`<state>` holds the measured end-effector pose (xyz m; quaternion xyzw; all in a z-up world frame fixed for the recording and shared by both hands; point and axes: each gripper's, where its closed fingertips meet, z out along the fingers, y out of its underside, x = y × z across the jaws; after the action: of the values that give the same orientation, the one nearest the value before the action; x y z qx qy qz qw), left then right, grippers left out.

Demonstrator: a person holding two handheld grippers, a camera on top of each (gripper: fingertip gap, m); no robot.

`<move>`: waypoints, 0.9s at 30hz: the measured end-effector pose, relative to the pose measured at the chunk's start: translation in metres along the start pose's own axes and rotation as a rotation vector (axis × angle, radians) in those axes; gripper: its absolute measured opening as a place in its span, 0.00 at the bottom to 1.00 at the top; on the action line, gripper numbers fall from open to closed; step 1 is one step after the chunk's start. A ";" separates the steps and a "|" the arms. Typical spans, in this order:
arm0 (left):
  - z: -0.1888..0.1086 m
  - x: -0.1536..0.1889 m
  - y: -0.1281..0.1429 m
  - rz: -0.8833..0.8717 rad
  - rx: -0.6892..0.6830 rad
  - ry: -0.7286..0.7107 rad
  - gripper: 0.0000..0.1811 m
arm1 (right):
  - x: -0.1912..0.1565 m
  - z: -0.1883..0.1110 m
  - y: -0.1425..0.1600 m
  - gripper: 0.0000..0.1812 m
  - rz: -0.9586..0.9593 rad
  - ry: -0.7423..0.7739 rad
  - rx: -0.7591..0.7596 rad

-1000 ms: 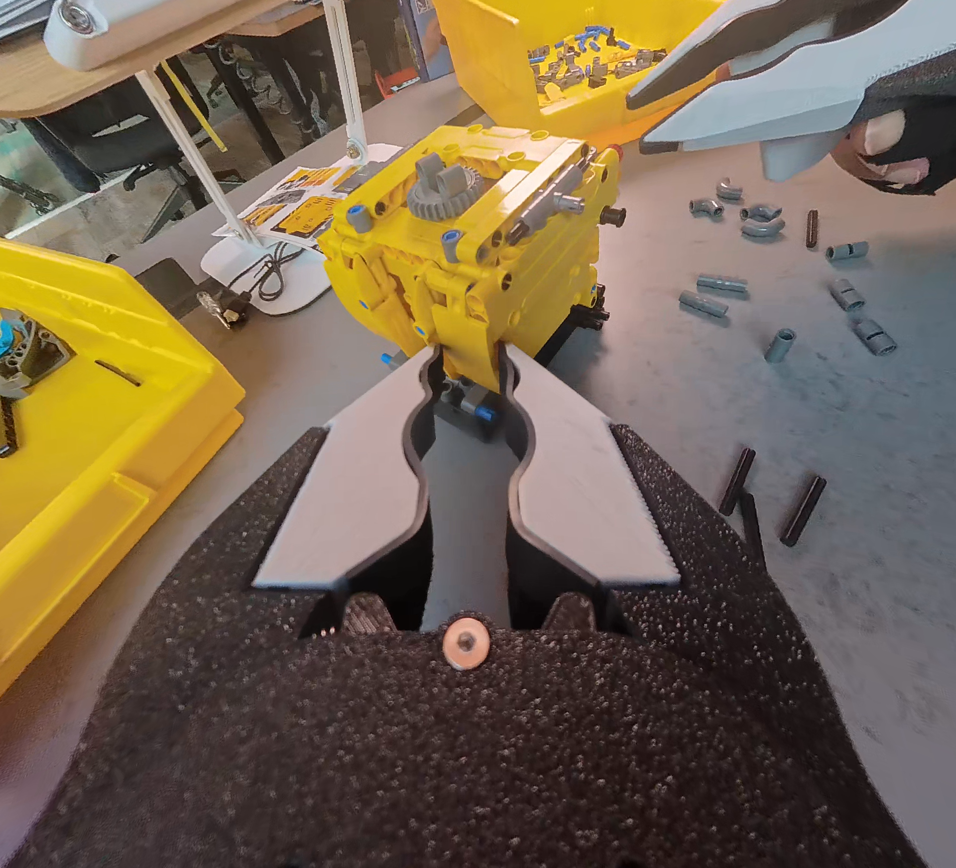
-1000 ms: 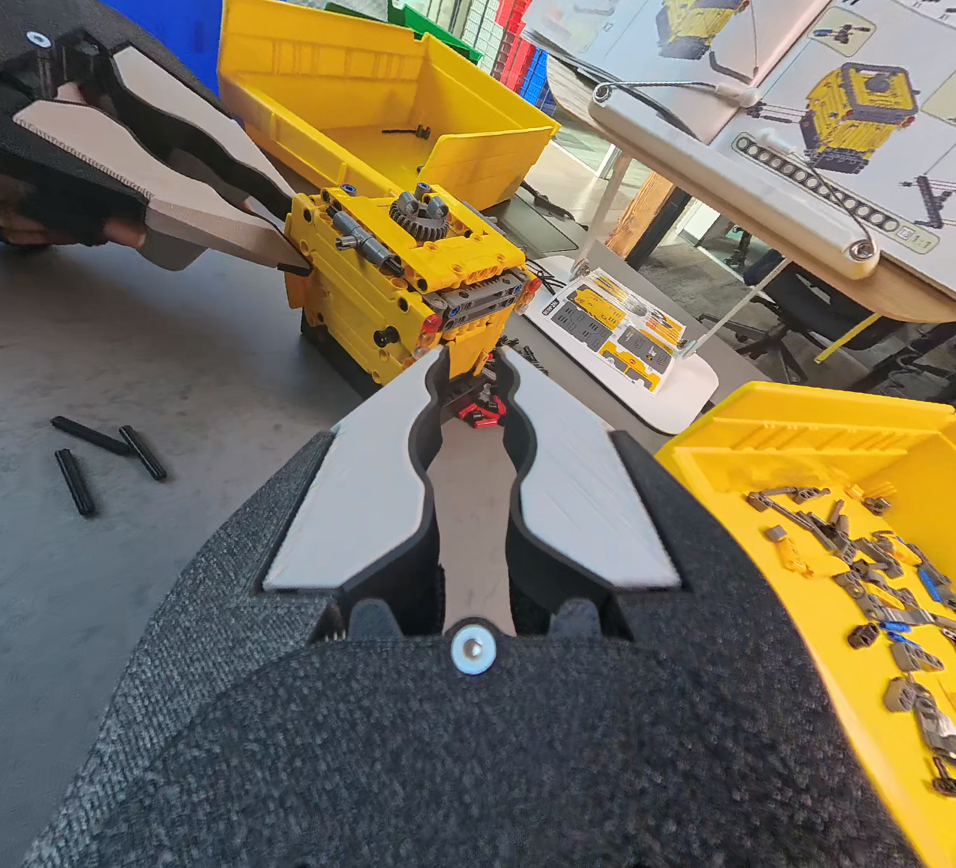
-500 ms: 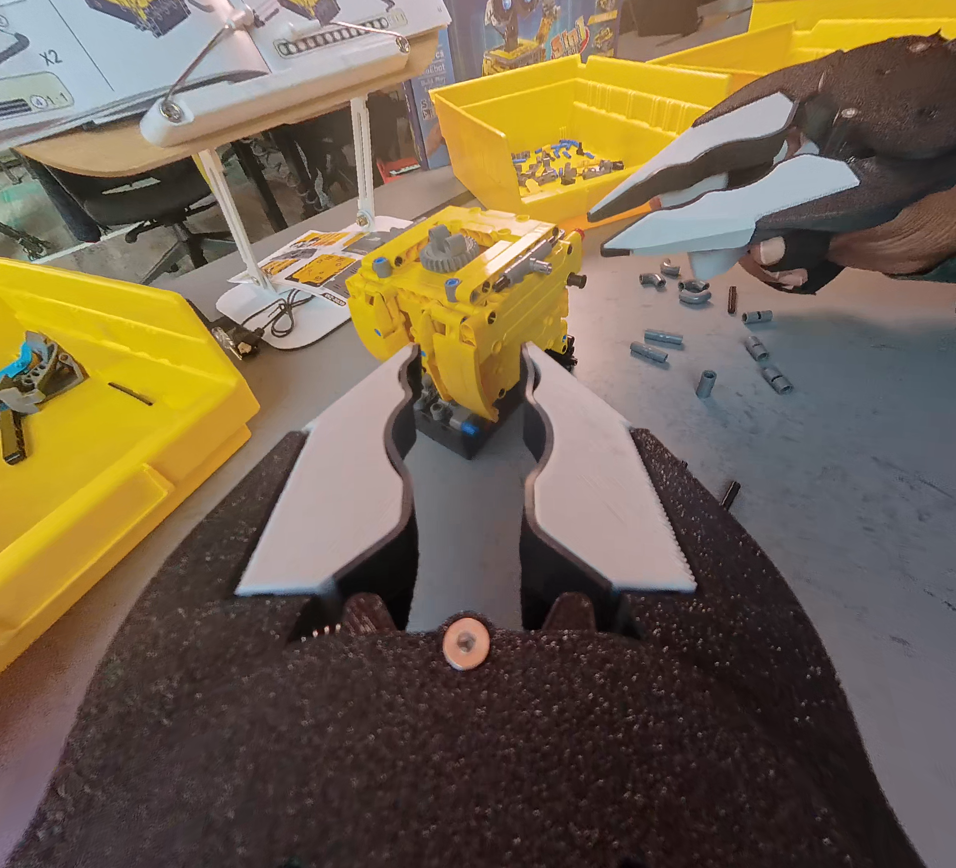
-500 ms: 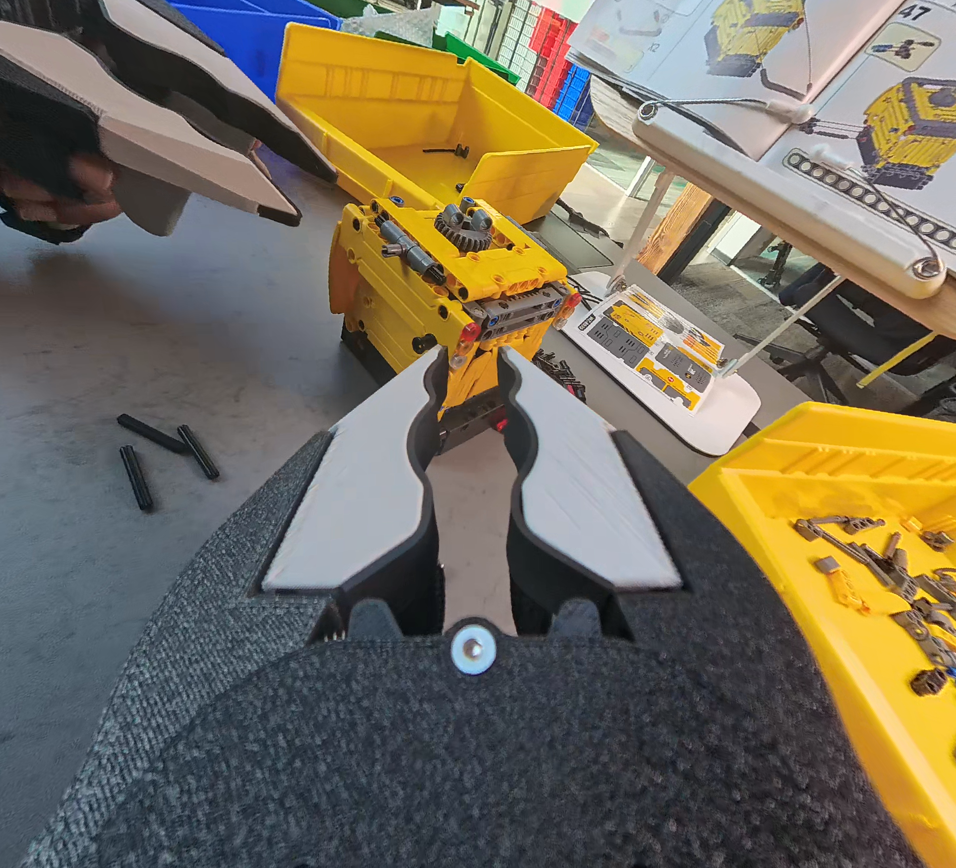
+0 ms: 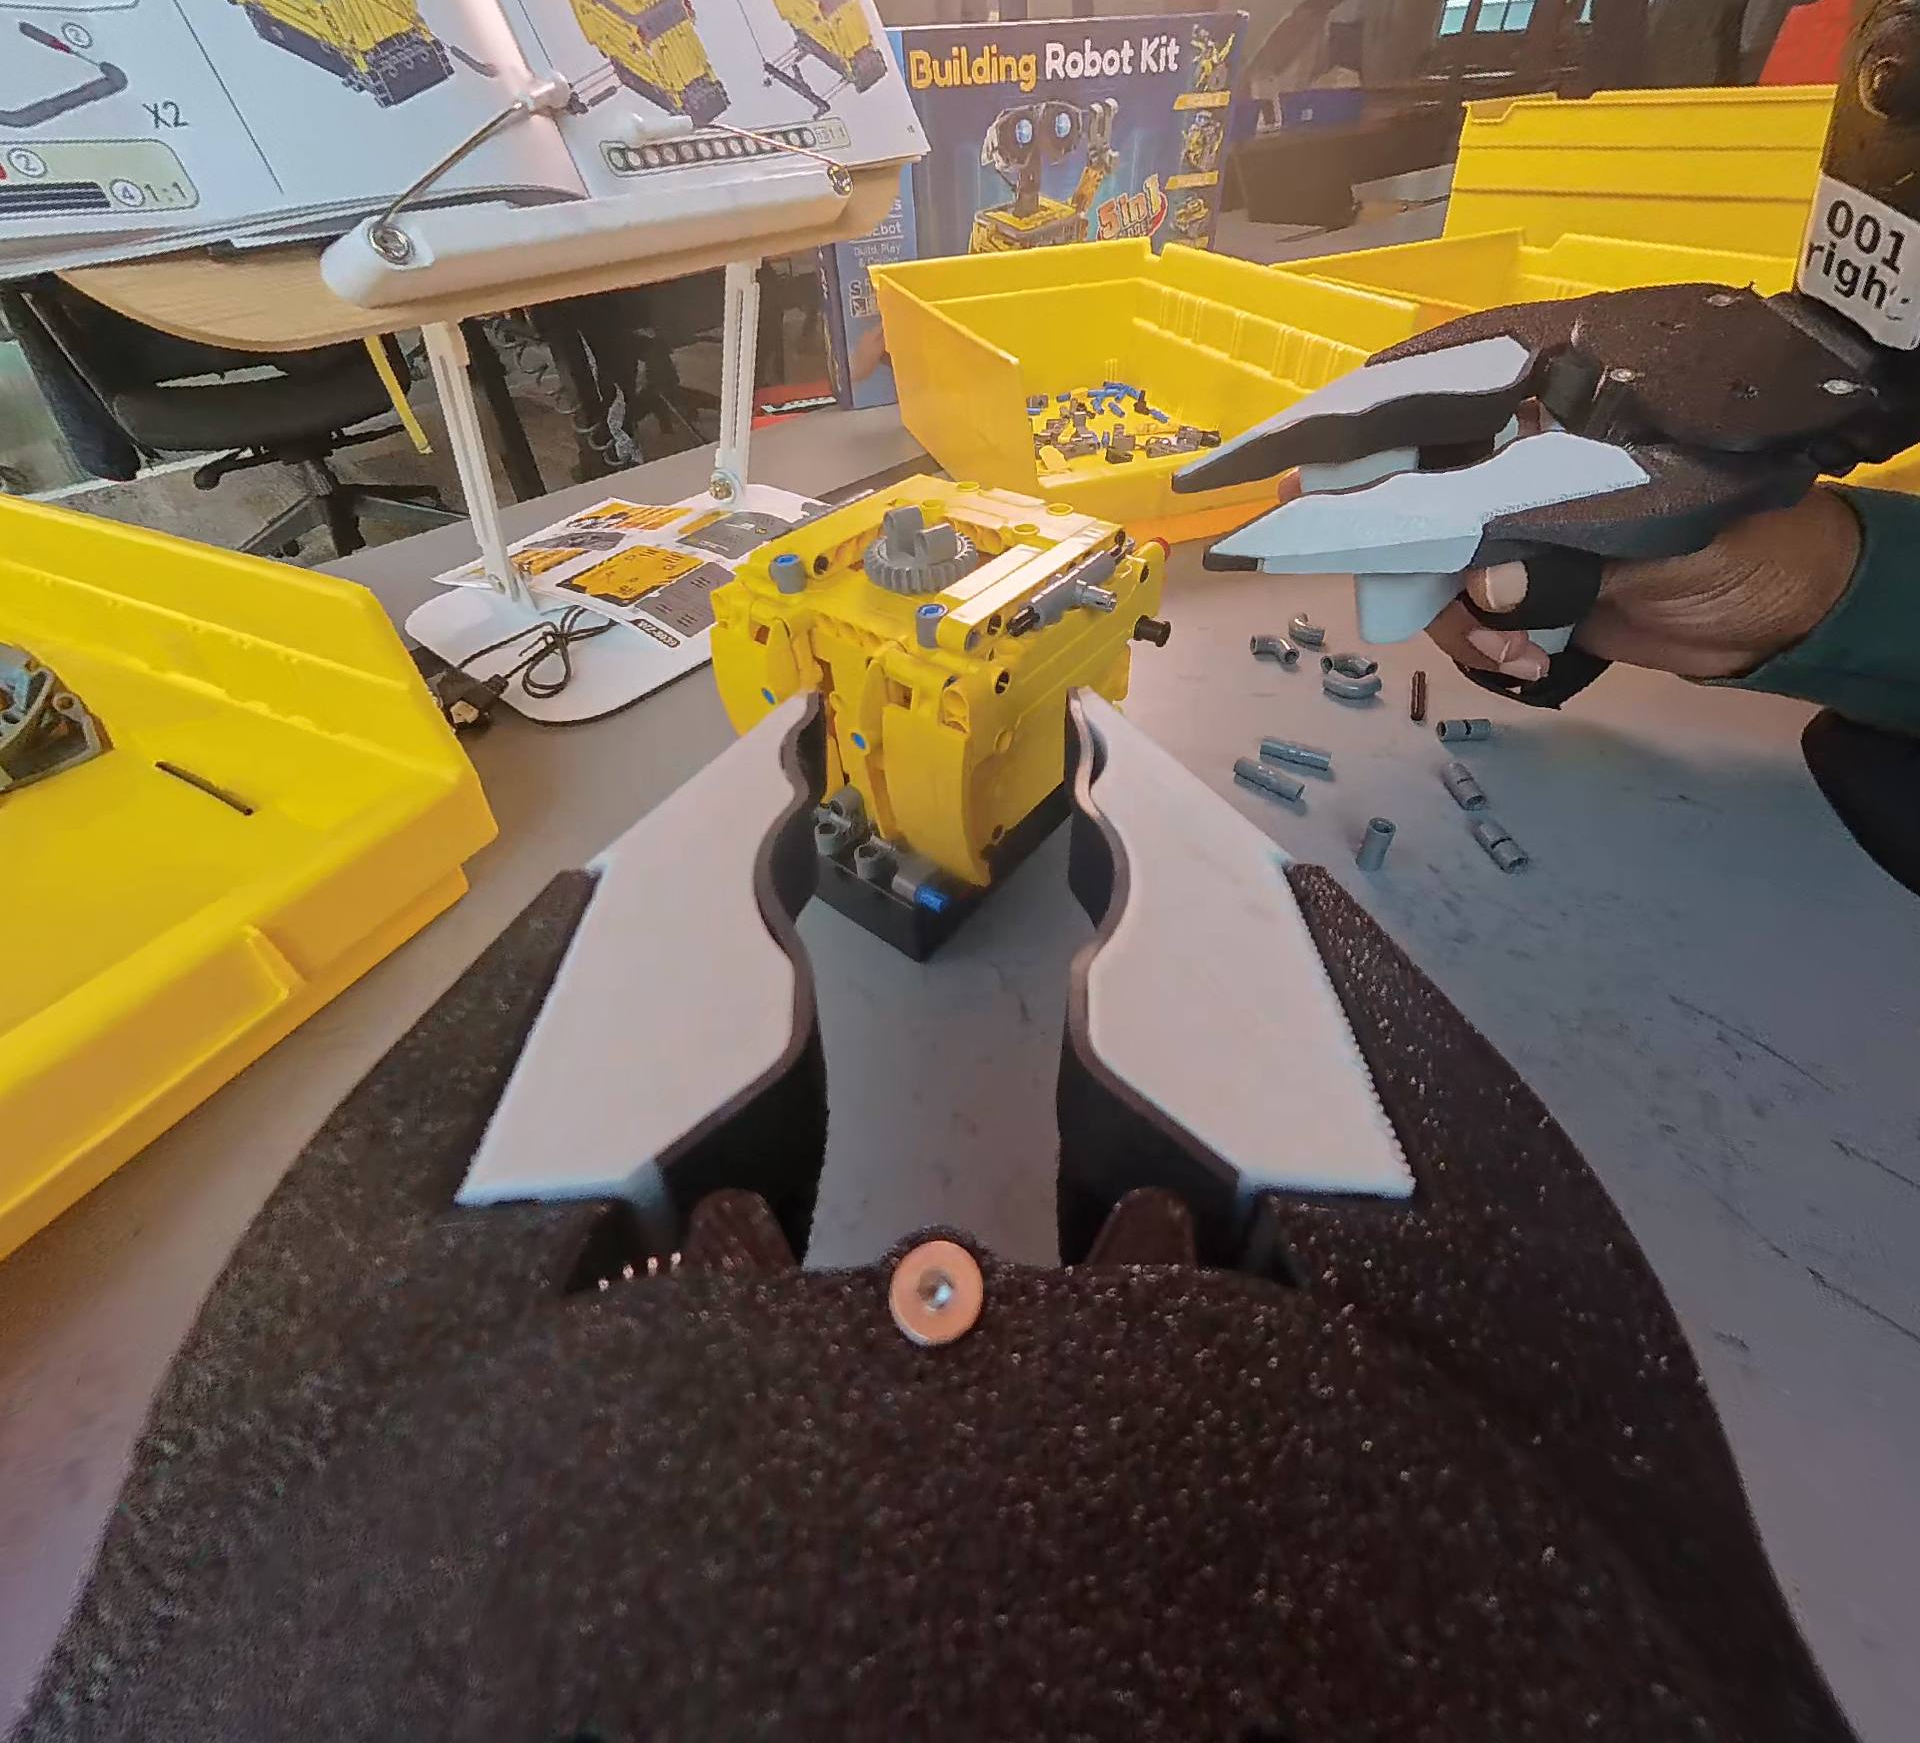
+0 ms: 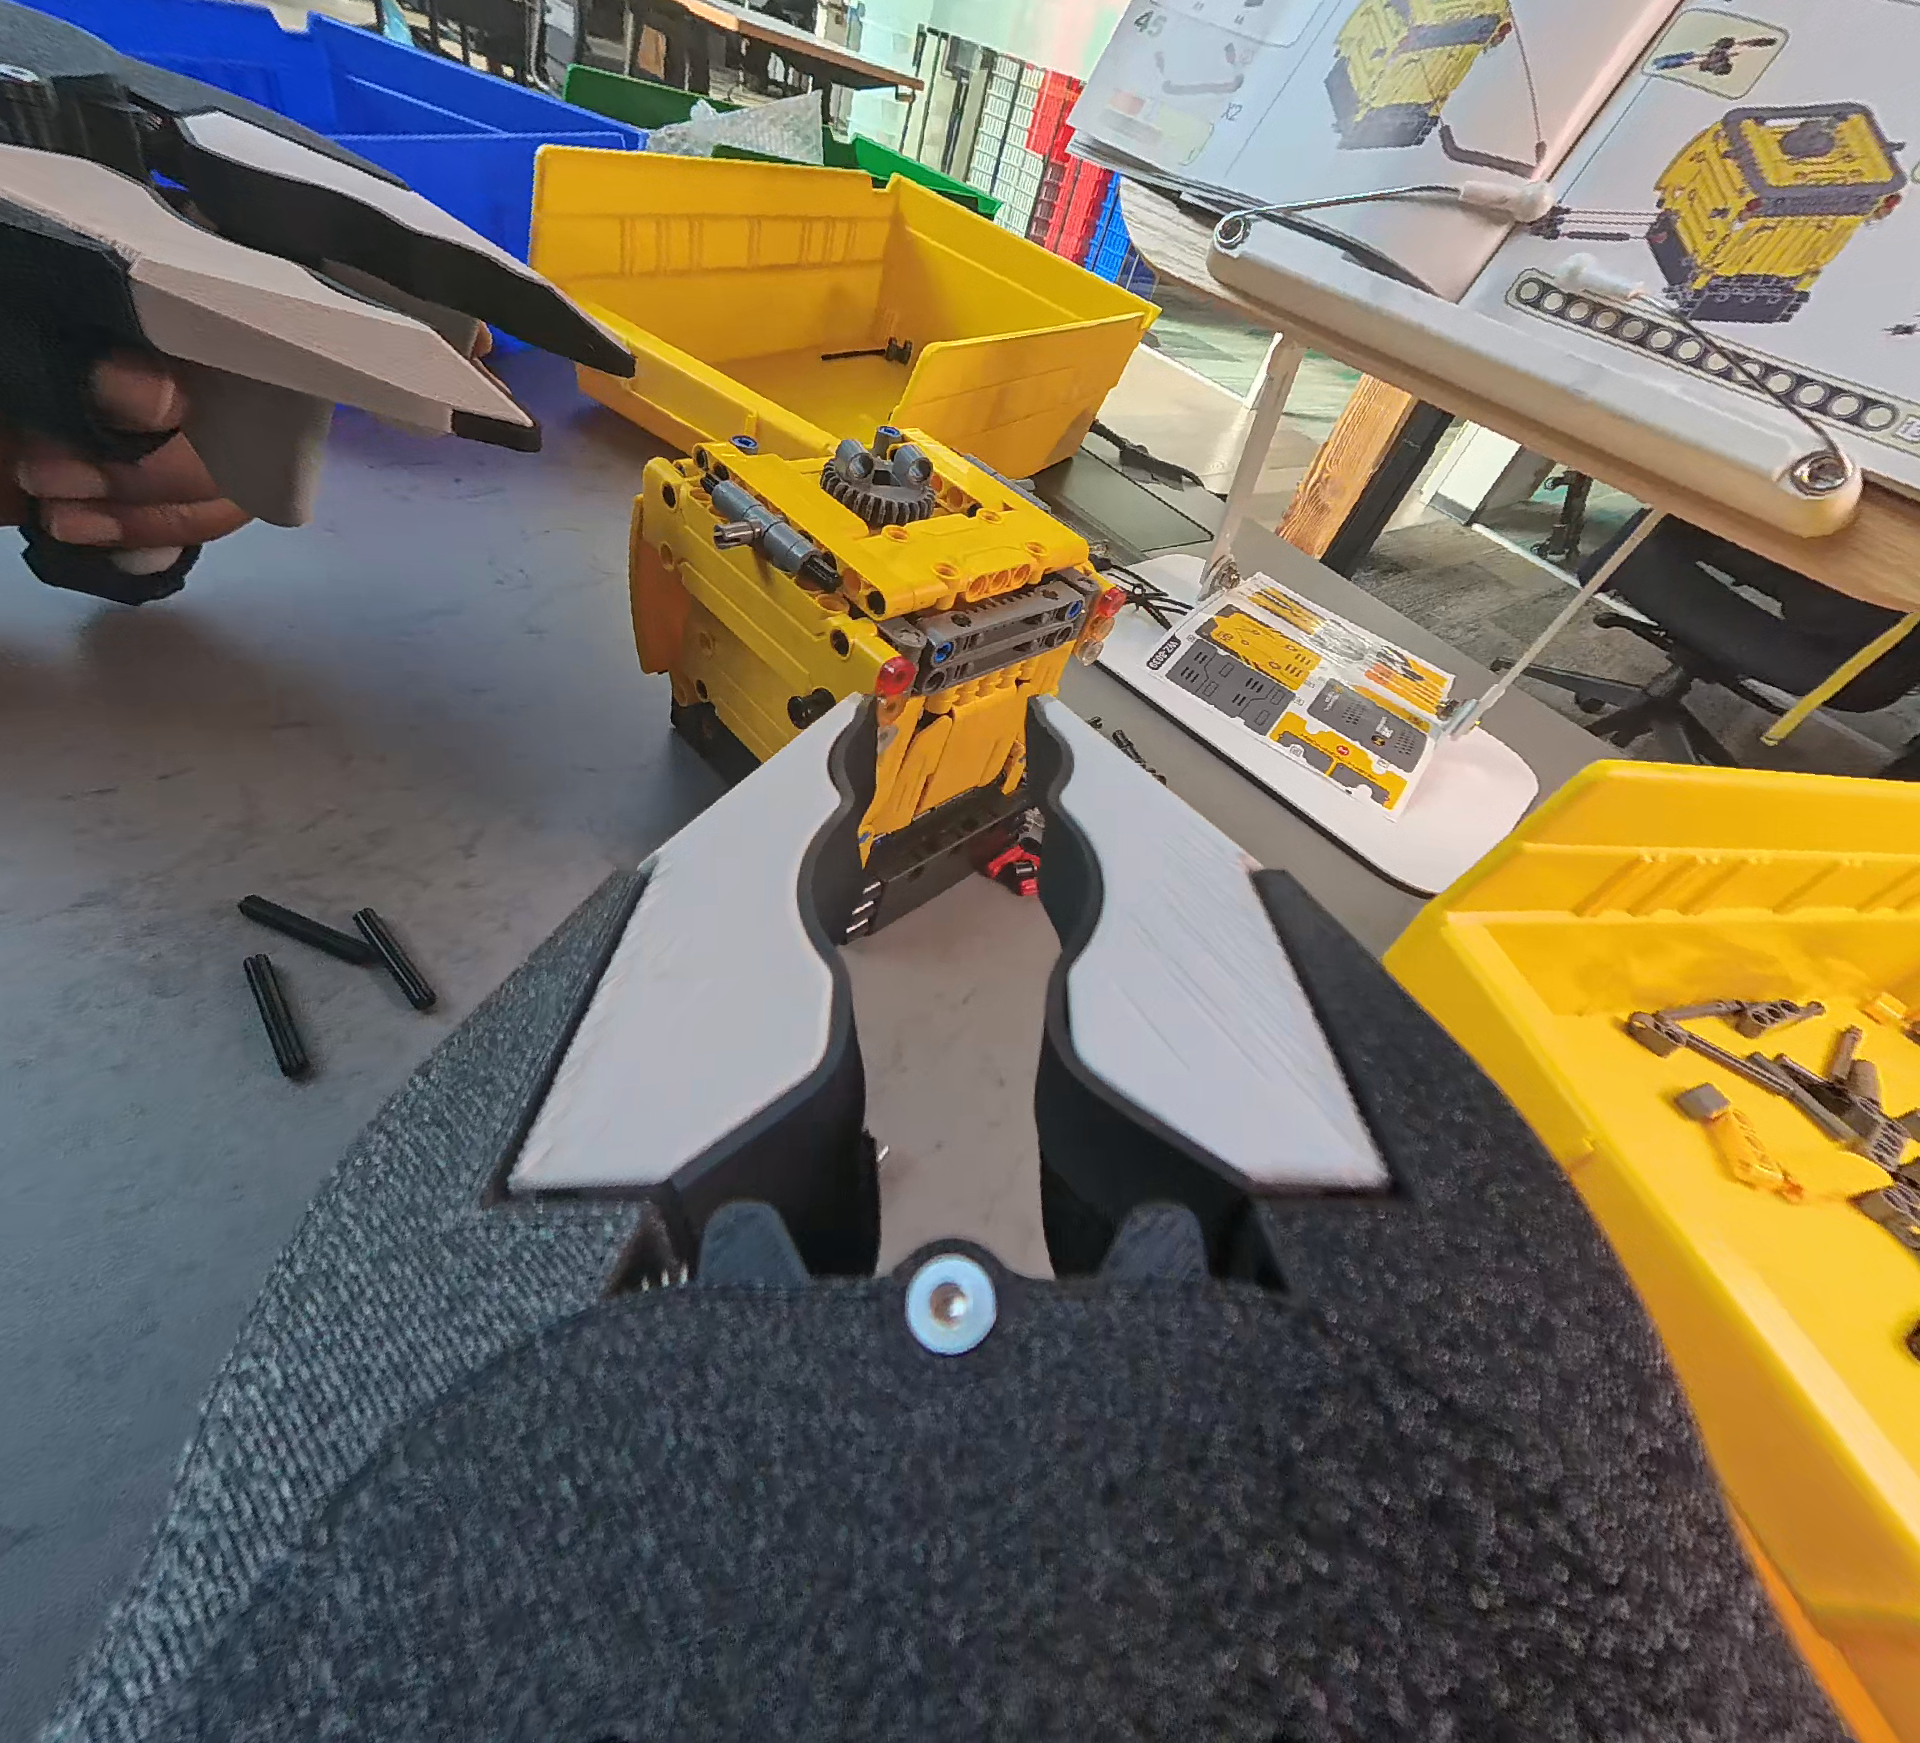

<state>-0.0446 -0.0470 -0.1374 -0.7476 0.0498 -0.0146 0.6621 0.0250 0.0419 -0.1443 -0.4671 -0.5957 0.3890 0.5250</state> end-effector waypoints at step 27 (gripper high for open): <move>-0.007 0.013 -0.011 0.021 0.017 0.055 0.16 | -0.010 -0.034 0.080 0.09 -0.123 -0.294 -0.545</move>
<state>-0.0317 -0.0536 -0.1263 -0.7406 0.0758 -0.0288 0.6670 0.0706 0.0525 -0.2186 -0.4926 -0.7746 0.2457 0.3113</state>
